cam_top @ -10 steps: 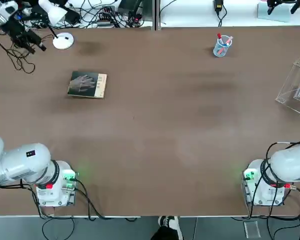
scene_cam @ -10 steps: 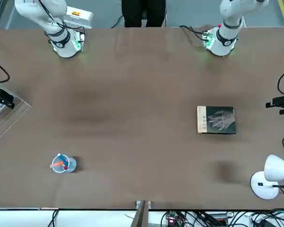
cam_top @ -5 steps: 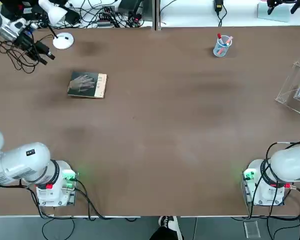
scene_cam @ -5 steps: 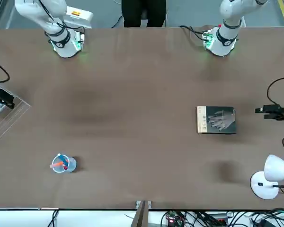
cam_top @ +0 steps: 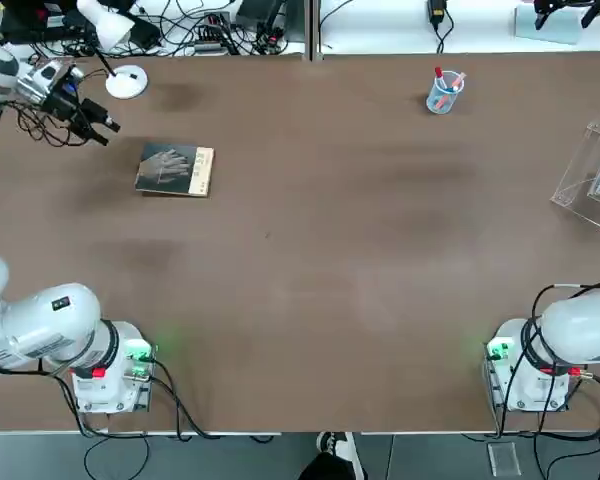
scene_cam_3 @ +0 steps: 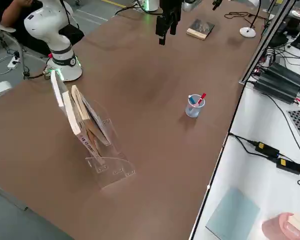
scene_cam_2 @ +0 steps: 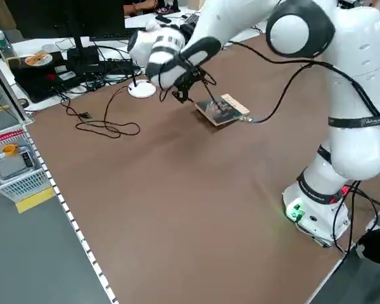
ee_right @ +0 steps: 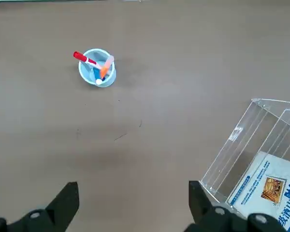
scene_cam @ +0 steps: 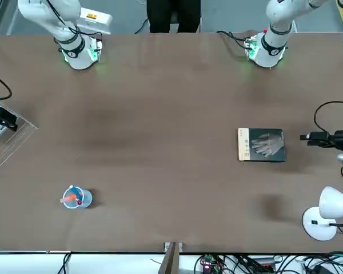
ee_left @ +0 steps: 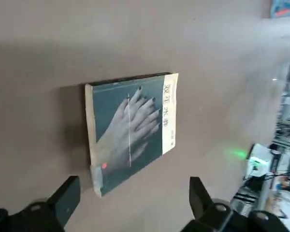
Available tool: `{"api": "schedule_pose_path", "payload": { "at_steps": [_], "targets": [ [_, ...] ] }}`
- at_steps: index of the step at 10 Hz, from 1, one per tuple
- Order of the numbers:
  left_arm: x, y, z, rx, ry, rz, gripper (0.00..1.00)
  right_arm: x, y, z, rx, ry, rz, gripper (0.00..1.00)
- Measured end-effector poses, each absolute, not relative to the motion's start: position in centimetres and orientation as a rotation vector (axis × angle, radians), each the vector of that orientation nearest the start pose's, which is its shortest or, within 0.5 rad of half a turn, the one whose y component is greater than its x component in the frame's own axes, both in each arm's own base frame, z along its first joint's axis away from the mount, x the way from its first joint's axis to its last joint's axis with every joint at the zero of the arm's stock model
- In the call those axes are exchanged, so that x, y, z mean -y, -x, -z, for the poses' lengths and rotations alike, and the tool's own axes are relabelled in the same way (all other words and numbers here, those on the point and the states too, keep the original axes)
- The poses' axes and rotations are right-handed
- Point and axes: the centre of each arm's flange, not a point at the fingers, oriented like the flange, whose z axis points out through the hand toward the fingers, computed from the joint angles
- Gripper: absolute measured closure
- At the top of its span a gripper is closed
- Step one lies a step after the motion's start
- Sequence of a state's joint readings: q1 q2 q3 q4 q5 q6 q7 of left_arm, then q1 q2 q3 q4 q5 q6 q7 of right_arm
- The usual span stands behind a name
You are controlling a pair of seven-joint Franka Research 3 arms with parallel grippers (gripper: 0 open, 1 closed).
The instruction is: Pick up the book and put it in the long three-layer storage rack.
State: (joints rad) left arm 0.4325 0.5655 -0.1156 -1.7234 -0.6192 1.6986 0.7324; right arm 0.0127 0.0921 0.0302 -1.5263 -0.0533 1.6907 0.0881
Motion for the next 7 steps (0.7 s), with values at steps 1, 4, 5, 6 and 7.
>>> {"api": "schedule_pose_path", "payload": {
  "at_steps": [1,4,5,6,7],
  "targets": [
    [-14.5,-59.2,-23.2,0.159,-2.258,0.203,0.01,-2.0,-59.4,-60.4,-0.065,3.184,0.12,0.0],
    [-14.9,-59.1,-20.6,0.131,-2.208,0.19,0.04,-2.0,-59.4,-60.4,-0.064,3.184,0.12,0.0],
    [-14.9,-59.3,-20.3,0.124,-2.199,0.182,0.04,-2.0,-59.4,-60.4,-0.064,3.184,0.12,0.0],
    [-14.9,-59.5,-20.1,0.122,-2.19,0.171,0.04,-2.0,-59.4,-60.4,-0.064,3.184,0.12,0.0],
    [-14.8,-59.8,-20.0,0.12,-2.183,0.161,0.04,-2.0,-59.4,-60.4,-0.064,3.184,0.12,0.0]
  ]
}}
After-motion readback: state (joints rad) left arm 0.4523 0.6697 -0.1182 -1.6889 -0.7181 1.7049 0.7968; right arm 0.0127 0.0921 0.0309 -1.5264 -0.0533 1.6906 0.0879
